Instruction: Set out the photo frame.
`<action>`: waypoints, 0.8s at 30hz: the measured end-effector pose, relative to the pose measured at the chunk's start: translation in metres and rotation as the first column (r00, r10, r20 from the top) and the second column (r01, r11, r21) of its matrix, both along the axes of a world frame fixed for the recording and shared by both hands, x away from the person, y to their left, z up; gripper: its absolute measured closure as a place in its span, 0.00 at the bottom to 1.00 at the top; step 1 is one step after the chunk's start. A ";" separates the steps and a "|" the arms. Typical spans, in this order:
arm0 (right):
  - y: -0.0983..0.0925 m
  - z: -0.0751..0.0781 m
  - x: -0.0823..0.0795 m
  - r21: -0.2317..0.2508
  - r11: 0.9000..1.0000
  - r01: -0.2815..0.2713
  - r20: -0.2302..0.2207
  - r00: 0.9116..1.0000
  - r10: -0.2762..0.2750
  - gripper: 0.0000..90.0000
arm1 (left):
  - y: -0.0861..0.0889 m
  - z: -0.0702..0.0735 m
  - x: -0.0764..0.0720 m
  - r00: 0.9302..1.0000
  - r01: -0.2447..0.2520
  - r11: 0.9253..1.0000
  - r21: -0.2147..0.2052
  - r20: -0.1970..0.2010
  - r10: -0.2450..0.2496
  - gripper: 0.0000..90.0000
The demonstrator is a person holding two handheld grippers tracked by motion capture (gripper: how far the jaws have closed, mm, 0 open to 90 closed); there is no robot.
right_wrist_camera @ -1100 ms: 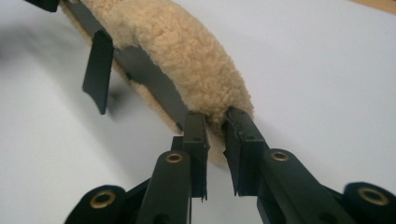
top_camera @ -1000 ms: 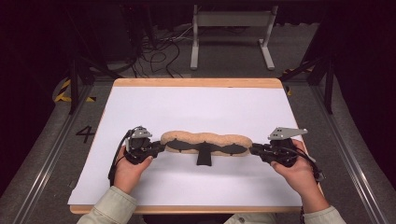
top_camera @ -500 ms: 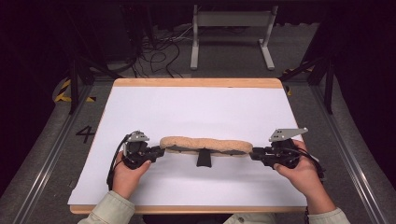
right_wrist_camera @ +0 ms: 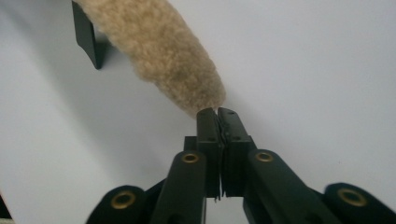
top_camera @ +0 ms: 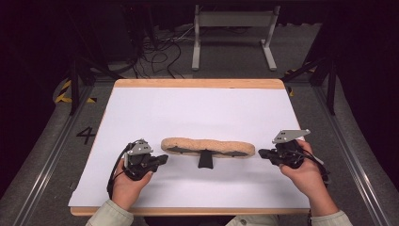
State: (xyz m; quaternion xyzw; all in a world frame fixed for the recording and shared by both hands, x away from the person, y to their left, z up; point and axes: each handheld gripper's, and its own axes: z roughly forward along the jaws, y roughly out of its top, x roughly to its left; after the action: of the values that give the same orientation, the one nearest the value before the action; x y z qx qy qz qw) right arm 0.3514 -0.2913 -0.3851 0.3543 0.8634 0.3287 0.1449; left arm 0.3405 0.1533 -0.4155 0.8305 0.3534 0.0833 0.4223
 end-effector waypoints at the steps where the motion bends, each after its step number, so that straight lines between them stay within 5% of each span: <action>1: -0.001 -0.001 0.000 -0.003 1.000 0.003 0.001 1.000 -0.003 1.00 | -0.002 0.001 0.000 1.000 0.015 1.000 0.007 0.004 -0.015 1.00; 8: -0.001 -0.005 0.000 -0.015 1.000 -0.001 -0.004 1.000 0.001 1.00 | -0.007 0.000 0.001 0.998 0.055 0.997 0.047 -0.011 -0.054 1.00; 11: -0.003 -0.004 0.000 -0.001 1.000 0.002 -0.006 1.000 -0.002 1.00 | -0.008 -0.006 0.006 0.997 0.069 0.988 0.136 -0.030 -0.066 1.00; 17: -0.005 -0.007 0.002 -0.002 1.000 0.009 -0.010 1.000 -0.009 1.00 | -0.009 -0.006 0.008 0.995 0.084 0.985 0.152 -0.061 -0.076 1.00; 24: 0.001 -0.014 0.006 -0.013 1.000 0.017 0.011 1.000 -0.017 1.00 | -0.024 -0.006 0.001 0.988 0.151 0.967 0.204 -0.051 -0.143 1.00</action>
State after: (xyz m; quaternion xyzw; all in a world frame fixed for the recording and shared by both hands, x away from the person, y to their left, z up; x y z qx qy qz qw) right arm 0.3574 -0.2900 -0.3988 0.3590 0.8617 0.3236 0.1546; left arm 0.3416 0.1293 -0.4218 0.8952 0.2880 0.0730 0.3322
